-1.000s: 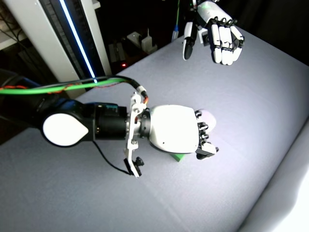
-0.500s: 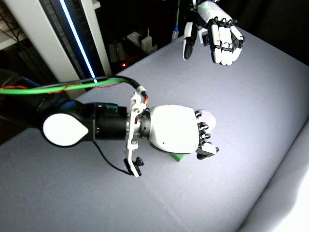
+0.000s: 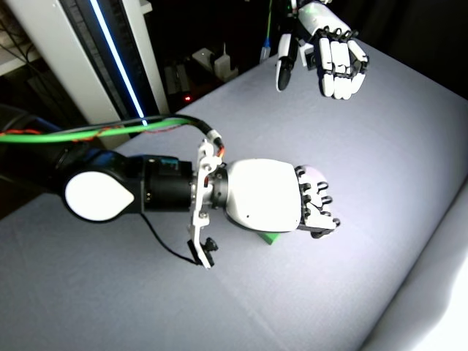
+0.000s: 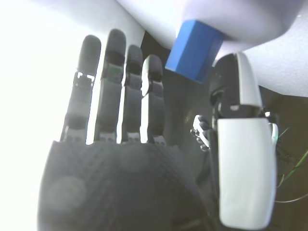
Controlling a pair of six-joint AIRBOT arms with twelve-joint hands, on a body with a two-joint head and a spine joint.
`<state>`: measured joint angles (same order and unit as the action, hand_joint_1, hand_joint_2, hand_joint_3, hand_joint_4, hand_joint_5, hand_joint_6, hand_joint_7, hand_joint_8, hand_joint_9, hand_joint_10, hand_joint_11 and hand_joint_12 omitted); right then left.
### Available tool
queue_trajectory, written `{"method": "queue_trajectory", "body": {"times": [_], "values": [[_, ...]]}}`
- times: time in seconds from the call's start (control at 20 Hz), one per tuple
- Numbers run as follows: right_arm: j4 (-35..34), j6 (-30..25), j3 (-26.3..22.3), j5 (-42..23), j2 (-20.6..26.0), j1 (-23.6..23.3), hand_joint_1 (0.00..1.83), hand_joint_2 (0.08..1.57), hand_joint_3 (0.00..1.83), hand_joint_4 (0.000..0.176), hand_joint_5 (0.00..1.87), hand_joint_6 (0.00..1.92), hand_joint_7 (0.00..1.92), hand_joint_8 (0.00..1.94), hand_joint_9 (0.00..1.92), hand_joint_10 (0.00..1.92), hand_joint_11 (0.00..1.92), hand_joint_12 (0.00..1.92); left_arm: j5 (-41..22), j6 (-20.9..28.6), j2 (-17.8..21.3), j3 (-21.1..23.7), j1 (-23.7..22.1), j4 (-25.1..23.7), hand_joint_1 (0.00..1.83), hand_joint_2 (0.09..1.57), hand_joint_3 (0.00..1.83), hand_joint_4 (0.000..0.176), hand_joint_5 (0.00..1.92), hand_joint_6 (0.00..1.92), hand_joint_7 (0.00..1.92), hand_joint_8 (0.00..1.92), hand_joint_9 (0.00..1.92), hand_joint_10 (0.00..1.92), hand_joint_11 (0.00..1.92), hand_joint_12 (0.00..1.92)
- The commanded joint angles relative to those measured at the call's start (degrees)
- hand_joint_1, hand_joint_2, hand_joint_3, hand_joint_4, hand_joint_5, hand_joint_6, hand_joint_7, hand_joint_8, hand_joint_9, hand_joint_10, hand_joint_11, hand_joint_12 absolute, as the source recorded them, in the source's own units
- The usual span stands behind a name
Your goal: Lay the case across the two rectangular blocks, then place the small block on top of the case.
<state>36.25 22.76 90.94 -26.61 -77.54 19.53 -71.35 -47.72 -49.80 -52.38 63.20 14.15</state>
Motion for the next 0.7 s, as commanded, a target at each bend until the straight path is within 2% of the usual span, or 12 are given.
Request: {"method": "queue_trajectory", "body": {"times": [0.0, 0.05, 0.1, 0.15, 0.2, 0.3, 0.35, 0.4, 0.45, 0.5, 0.55, 0.65], "values": [[-1.7, 0.0, -0.2, -4.9, 0.4, -0.7, 0.69, 0.98, 0.00, 0.063, 0.27, 0.00, 0.31, 0.00, 0.32, 0.00, 0.02, 1.00, -6.9, 0.3, -0.1, -0.3, -0.7, -0.6, 0.96, 0.91, 0.00, 0.006, 0.40, 0.00, 0.44, 0.00, 0.45, 0.00, 0.00, 1.09], [-1.7, 0.0, -0.3, -4.9, 0.5, -0.7, 0.68, 0.97, 0.00, 0.069, 0.19, 0.00, 0.23, 0.00, 0.23, 0.00, 0.00, 0.87, -7.0, 0.3, -0.1, -0.3, -0.7, -0.6, 0.97, 0.92, 0.00, 0.000, 0.40, 0.00, 0.44, 0.00, 0.45, 0.00, 0.00, 1.09], [-1.8, 0.0, -0.5, -5.0, 0.7, -0.7, 0.65, 0.96, 0.00, 0.084, 0.14, 0.00, 0.19, 0.01, 0.18, 0.01, 0.00, 0.71, -7.0, 0.4, -0.1, -0.3, -0.7, -0.6, 0.97, 0.92, 0.00, 0.000, 0.40, 0.00, 0.44, 0.00, 0.45, 0.00, 0.00, 1.10], [-1.8, 0.0, -0.6, -5.1, 0.7, -0.7, 0.57, 0.94, 0.00, 0.106, 0.08, 0.01, 0.13, 0.01, 0.13, 0.01, 0.00, 0.46, -7.1, 0.4, -0.1, -0.3, -0.7, -0.6, 0.97, 0.92, 0.00, 0.000, 0.40, 0.00, 0.43, 0.00, 0.44, 0.00, 0.00, 1.08], [-1.9, 0.0, -0.8, -5.4, 0.8, -0.7, 0.55, 0.92, 0.00, 0.107, 0.05, 0.00, 0.10, 0.00, 0.10, 0.00, 0.00, 0.34, -7.1, 0.4, -0.1, -0.3, -0.7, -0.6, 0.97, 0.92, 0.00, 0.000, 0.40, 0.00, 0.43, 0.00, 0.44, 0.00, 0.00, 1.08], [-4.0, 0.0, -1.9, -7.9, 1.3, -0.7, 0.53, 0.91, 0.00, 0.124, 0.00, 0.00, 0.05, 0.00, 0.05, 0.00, 0.00, 0.16, -7.3, 0.4, -0.1, -0.2, -0.7, -0.6, 0.96, 0.92, 0.00, 0.002, 0.39, 0.00, 0.43, 0.00, 0.44, 0.00, 0.00, 1.08], [-4.6, 0.0, -2.3, -8.7, 1.6, -0.7, 0.53, 0.91, 0.00, 0.124, 0.00, 0.00, 0.05, 0.00, 0.05, 0.00, 0.00, 0.16, -7.3, 0.4, -0.1, -0.2, -0.7, -0.6, 0.96, 0.92, 0.00, 0.002, 0.39, 0.00, 0.43, 0.00, 0.44, 0.00, 0.00, 1.08], [-4.9, 0.0, -2.5, -9.1, 1.8, -0.7, 0.51, 0.90, 0.00, 0.131, 0.02, 0.00, 0.03, 0.00, 0.02, 0.00, 0.00, 0.14, -7.4, 0.4, -0.1, -0.2, -0.7, -0.6, 0.97, 0.92, 0.00, 0.001, 0.39, 0.00, 0.44, 0.00, 0.44, 0.00, 0.00, 1.12], [-5.5, 0.0, -2.9, -10.0, 2.1, -0.7, 0.51, 0.89, 0.00, 0.146, 0.01, 0.00, 0.01, 0.00, 0.00, 0.00, 0.00, 0.14, -7.4, 0.4, -0.1, -0.1, -0.7, -0.6, 0.97, 0.92, 0.00, 0.000, 0.40, 0.00, 0.43, 0.00, 0.44, 0.00, 0.00, 1.18], [-6.9, 0.0, -3.8, -12.0, 3.1, -0.7, 0.42, 0.92, 0.00, 0.142, 0.01, 0.00, 0.03, 0.00, 0.03, 0.00, 0.00, 0.28, -7.6, 0.5, -0.1, 0.0, -0.6, -0.5, 0.94, 0.93, 0.00, 0.000, 0.40, 0.00, 0.43, 0.00, 0.44, 0.00, 0.03, 1.17], [-7.7, 0.0, -4.5, -13.4, 3.9, -0.7, 0.42, 0.92, 0.00, 0.142, 0.01, 0.00, 0.03, 0.00, 0.03, 0.00, 0.00, 0.28, -7.8, 0.5, 0.0, 0.0, -0.6, -0.5, 0.94, 0.93, 0.00, 0.000, 0.40, 0.00, 0.43, 0.00, 0.44, 0.00, 0.03, 1.17], [-9.8, 0.0, -6.5, -16.9, 6.5, -0.2, 0.18, 1.04, 0.01, 0.134, 0.00, 0.00, 0.05, 0.00, 0.06, 0.00, 0.00, 0.24, -8.0, 0.6, 0.3, 0.1, -0.5, -0.5, 0.74, 1.00, 0.01, 0.000, 0.37, 0.00, 0.37, 0.00, 0.39, 0.00, 0.00, 1.01]]}}
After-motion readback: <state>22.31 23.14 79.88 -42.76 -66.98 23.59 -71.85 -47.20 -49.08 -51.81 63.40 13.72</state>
